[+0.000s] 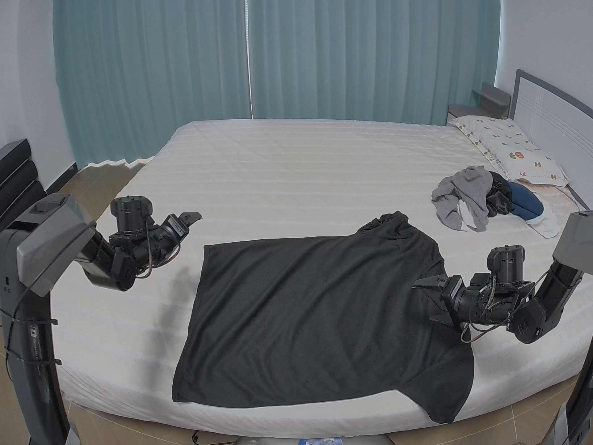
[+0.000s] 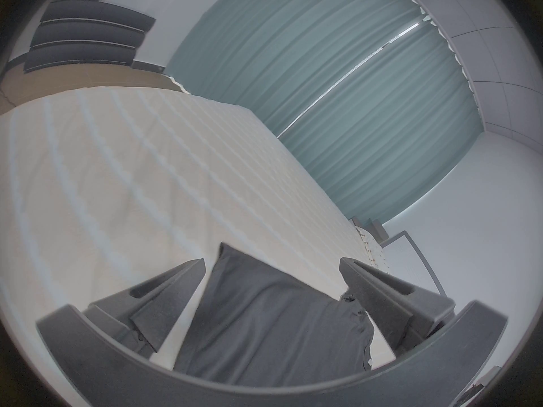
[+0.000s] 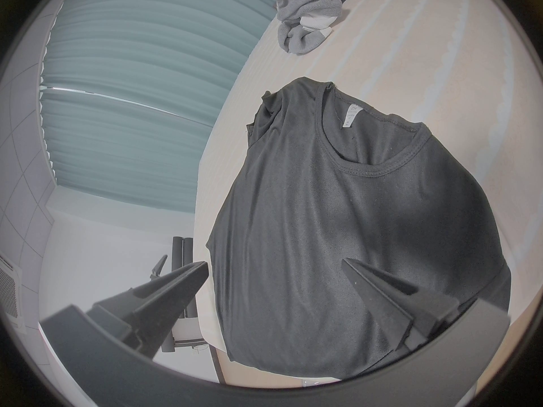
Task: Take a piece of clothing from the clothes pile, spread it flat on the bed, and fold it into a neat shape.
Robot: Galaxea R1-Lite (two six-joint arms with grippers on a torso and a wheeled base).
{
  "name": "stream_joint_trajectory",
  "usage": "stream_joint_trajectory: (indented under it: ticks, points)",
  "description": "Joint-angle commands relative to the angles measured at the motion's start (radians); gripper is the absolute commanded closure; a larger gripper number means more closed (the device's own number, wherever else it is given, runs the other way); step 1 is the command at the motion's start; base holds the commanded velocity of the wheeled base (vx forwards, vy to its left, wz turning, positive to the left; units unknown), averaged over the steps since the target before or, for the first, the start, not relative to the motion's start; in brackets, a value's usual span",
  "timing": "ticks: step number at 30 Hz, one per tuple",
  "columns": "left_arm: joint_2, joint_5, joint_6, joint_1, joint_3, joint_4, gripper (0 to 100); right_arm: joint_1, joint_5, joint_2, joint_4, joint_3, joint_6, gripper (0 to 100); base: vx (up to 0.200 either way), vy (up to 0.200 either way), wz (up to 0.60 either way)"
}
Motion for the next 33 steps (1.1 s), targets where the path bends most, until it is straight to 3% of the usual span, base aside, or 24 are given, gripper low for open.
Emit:
stream_joint_trajectory:
  ticks: [1,16,33]
  points:
    - [0.283,0.011,-0.018,-0.056,-0.333,0.14,0,0.019,0.001,0.016,0.001,0.007,-0.004,0,0.0,0.0,0.0]
    - [0.341,0.108,-0.03,-0.039,-0.421,0.128,0,0.025,0.001,0.004,0.001,0.027,-0.01,0,0.0,0.0,0.0]
    - [0.373,0.112,-0.039,-0.036,-0.431,0.062,0,0.04,0.001,0.011,-0.035,0.025,-0.004,0,0.0,0.0,0.0]
